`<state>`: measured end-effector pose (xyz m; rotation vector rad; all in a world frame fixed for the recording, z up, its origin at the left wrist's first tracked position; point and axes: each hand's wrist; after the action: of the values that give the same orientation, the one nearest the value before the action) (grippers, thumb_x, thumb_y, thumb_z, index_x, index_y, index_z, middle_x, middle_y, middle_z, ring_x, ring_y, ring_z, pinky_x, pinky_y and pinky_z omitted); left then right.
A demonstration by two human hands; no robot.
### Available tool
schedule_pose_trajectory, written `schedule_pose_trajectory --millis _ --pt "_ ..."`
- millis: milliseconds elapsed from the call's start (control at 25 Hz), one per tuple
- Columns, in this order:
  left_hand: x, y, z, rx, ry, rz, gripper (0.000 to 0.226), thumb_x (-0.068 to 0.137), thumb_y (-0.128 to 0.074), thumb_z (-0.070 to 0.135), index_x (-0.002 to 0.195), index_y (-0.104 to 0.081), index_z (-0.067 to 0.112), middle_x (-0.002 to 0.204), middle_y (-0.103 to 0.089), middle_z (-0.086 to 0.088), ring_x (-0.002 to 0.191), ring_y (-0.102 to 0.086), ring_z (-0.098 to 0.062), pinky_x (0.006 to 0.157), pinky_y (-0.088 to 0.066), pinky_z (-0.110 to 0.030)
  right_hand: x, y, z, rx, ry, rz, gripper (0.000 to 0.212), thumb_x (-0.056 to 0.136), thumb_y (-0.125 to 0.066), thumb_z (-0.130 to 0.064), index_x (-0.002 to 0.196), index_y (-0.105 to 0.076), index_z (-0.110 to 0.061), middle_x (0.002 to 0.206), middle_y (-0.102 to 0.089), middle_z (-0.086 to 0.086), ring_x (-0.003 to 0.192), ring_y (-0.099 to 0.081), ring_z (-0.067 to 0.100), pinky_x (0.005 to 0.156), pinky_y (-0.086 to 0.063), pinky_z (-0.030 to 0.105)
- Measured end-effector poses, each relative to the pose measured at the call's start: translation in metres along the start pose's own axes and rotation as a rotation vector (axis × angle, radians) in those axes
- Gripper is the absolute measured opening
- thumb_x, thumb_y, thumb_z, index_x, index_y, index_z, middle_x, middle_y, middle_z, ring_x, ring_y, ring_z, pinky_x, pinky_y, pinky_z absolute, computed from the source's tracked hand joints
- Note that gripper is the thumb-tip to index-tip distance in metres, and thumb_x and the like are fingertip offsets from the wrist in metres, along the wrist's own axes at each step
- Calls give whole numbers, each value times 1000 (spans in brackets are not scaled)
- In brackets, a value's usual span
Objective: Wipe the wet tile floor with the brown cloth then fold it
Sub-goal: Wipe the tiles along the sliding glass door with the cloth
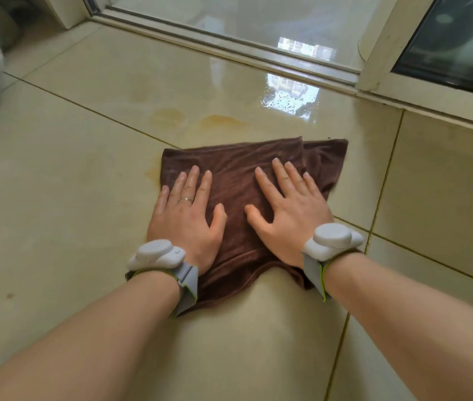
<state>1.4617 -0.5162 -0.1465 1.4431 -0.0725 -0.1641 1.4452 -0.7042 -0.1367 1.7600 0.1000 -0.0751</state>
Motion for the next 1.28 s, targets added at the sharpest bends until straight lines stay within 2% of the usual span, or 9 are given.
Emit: schedule_pose_trajectory --millis 120,240,400,520,720,1000,1160,1280 --pt "-51 0 -8 1 22 -4 78 89 0 57 162 -3 30 170 1 7 157 3 -11 127 2 -36 -43 -9 -14 8 51 -5 82 89 -10 -71 164 -2 -38 174 6 -1 160 7 16 129 4 41" --pt "-95 -1 -14 -22 37 12 75 92 -6 57 162 -10 29 170 -4 7 157 -2 -12 128 -2 -38 -82 -17 -24 36 91 6 80 92 -13 -70 165 -6 -37 174 3 -1 160 7 16 130 4 41" --pt "-110 -3 -19 -26 48 9 73 94 -12 56 162 -15 29 169 -9 7 157 -6 -12 128 -6 -40 -97 -22 -27 65 102 38 76 95 -21 -69 164 -13 -38 174 -2 -2 160 6 15 129 5 40" --pt "-90 -1 -24 -17 38 16 75 92 -10 57 162 -11 30 170 -5 7 157 -2 -11 128 -1 -37 -83 -20 -25 50 106 18 77 94 -17 -71 164 -8 -40 174 3 -4 159 9 13 129 7 38" --pt "-27 -1 -35 -20 76 57 77 91 -11 58 162 -12 30 170 -6 6 157 -2 -12 127 0 -36 -13 -13 -29 25 89 26 83 87 -11 -74 164 -10 -42 174 -2 -4 160 2 15 129 5 37" --pt "67 1 -54 -3 97 80 76 90 -13 57 162 -13 30 170 -8 6 157 -4 -12 127 -1 -35 84 -5 -32 -3 83 15 75 96 -23 -74 164 -10 -43 174 0 -6 160 3 13 129 3 38" --pt "79 1 -58 13 94 75 71 97 -15 56 162 -12 30 171 -7 6 157 -3 -13 127 -1 -36 97 -4 -36 -15 77 0 74 98 -22 -72 164 -6 -42 174 3 -5 160 5 14 129 5 39" --pt "58 2 -56 17 87 67 69 99 -16 55 162 -10 29 171 -5 5 157 -2 -14 127 -1 -37 77 -2 -39 -21 77 -13 74 99 -20 -72 164 -3 -41 174 6 -5 160 8 14 129 6 39"
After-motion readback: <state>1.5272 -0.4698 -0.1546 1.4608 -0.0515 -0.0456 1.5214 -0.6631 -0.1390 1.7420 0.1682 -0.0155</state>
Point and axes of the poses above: each hand's wrist, its own x-axis towards the middle knuckle, its own y-axis out of the back of the hand, z = x × y
